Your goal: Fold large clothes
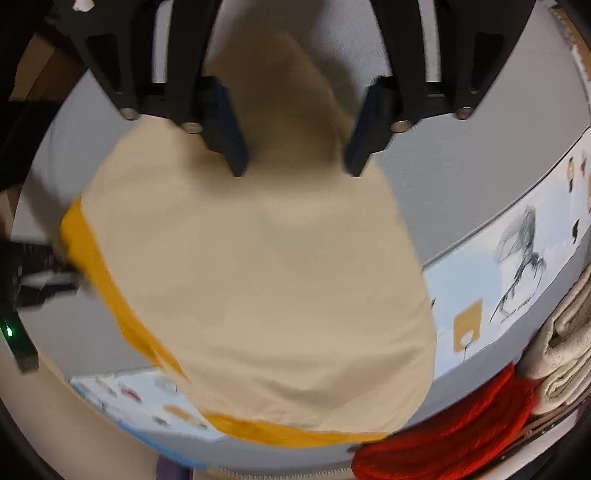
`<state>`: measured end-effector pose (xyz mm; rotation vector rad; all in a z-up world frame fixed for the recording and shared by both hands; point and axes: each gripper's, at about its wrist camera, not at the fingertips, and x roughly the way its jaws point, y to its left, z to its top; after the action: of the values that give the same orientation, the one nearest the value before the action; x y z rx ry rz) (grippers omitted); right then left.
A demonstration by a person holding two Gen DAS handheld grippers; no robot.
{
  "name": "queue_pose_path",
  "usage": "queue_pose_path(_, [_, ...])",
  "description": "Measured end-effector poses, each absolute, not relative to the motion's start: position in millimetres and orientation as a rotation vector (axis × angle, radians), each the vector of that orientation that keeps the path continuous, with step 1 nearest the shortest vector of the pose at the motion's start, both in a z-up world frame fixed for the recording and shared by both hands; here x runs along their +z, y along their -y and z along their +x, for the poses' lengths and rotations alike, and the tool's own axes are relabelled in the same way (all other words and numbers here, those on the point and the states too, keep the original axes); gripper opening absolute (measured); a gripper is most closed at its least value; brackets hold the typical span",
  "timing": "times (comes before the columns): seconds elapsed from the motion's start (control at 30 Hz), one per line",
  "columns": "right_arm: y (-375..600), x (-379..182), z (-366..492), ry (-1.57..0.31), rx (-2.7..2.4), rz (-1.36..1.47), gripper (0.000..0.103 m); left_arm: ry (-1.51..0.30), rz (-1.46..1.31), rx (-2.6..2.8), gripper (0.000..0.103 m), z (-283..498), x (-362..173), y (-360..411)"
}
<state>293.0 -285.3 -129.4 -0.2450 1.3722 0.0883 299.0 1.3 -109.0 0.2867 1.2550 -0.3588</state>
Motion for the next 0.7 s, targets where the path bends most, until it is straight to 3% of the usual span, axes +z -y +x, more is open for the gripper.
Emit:
queue_pose_path(0.13, [304,-80,273,-1.233,0.012,-0.209,0.042,-1.237,0.246,-0.242,0.067,266,-81,-20])
queue_pose_path(0.2, [306,-38,251,-1.09,0.009,-0.13,0.049,-1.146,0.212,-0.197,0.082,240,-56,-23])
queue_pose_path(0.23, [303,-21,239,-1.031,0.013,-0.111,0.058,-1.098,0.176,-0.187,0.087,226,-42,-23])
queue_pose_path(0.27, [299,-4,222,-0.962,0.019,-0.092,0.075,-1.051,0.143,-0.178,0.095,211,-32,-23])
queue_pose_path(0.33, [287,20,188,-0.854,0.03,-0.06,0.098,-0.958,0.097,-0.125,0.099,180,-12,-19])
queue_pose_path(0.37, [280,29,166,-0.81,0.038,-0.04,0.102,-0.922,0.076,-0.1,0.101,165,-4,-16])
queue_pose_path(0.53, [248,34,95,-0.768,0.021,-0.021,0.103,-0.801,0.016,-0.063,0.102,97,10,5])
queue_pose_path(0.7, [227,18,54,-0.816,0.005,0.021,0.103,-0.834,-0.039,-0.08,0.102,70,-6,22])
